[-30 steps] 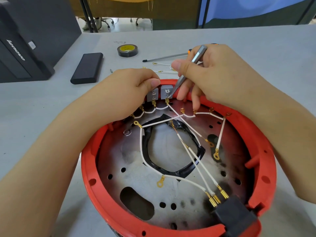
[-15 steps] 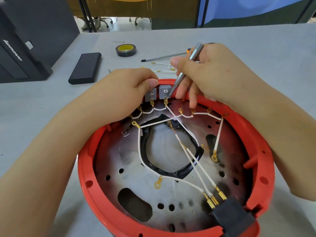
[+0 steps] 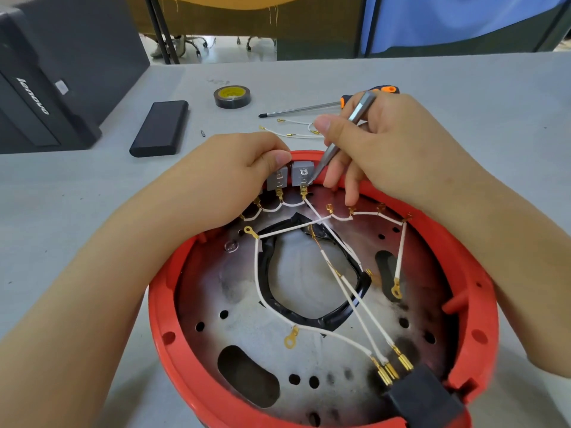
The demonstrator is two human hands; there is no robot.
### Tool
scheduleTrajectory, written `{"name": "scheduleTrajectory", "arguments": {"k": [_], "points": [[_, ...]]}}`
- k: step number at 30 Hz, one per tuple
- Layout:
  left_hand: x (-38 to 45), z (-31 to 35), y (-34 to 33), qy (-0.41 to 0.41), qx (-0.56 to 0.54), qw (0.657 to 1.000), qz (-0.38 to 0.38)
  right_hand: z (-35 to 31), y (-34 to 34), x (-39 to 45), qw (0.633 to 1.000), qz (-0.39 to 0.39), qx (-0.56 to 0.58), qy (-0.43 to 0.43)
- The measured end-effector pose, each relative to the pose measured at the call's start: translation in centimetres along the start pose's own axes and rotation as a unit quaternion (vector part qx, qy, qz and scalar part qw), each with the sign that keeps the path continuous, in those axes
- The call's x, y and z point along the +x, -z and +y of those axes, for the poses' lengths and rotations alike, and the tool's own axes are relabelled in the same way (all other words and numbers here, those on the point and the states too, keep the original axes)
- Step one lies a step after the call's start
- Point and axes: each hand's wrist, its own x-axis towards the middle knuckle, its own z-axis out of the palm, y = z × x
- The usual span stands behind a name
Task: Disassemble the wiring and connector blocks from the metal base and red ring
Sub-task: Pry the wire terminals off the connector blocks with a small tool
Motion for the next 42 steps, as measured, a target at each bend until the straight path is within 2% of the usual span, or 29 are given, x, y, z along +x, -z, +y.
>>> {"name": "scheduleTrajectory", "arguments": {"k": [7, 14, 16, 20, 23, 27, 31, 34, 38, 42], "points": [[0.2, 0.0, -0.1, -0.001, 0.008, 1.000, 0.003, 0.1, 0.1, 0.5, 0.999, -0.021, 0.028, -0.021], [0.3, 0.1, -0.1, 0.000, 0.014, 1.000, 0.001, 0.3, 0.0, 1.2, 0.997, -0.064, -0.022, -0.045], [0.2, 0.1, -0.1, -0.002, 0.009, 1.000, 0.002, 0.3, -0.3, 0.9, 0.998, -0.045, -0.031, -0.029], [-0.2, 0.2, 0.2, -0.008, -0.046, 0.999, 0.019, 0.4, 0.1, 0.4, 0.994, 0.026, 0.107, -0.025], [-0.7, 0.1, 0.6, 0.005, -0.093, 0.995, 0.039, 0.4, 0.4, 0.3, 0.986, 0.033, 0.155, -0.042], [-0.9, -0.3, 0.8, 0.018, -0.076, 0.996, 0.033, 0.4, 0.4, 0.2, 0.984, 0.040, 0.160, -0.061], [-1.3, -0.6, 1.3, 0.032, -0.063, 0.997, -0.012, 0.1, 0.7, -0.6, 0.985, 0.045, 0.150, -0.068], [-1.3, -0.4, 0.6, 0.025, -0.082, 0.996, -0.003, -0.6, 1.6, -1.6, 0.983, 0.001, 0.169, -0.068], [-1.1, -0.1, 0.0, 0.009, -0.090, 0.996, 0.001, -1.5, 2.6, -1.4, 0.990, -0.049, 0.121, -0.047], [-1.0, -0.5, 0.0, 0.003, -0.100, 0.995, 0.001, -1.4, 1.6, -1.0, 0.991, -0.015, 0.135, -0.009]]}}
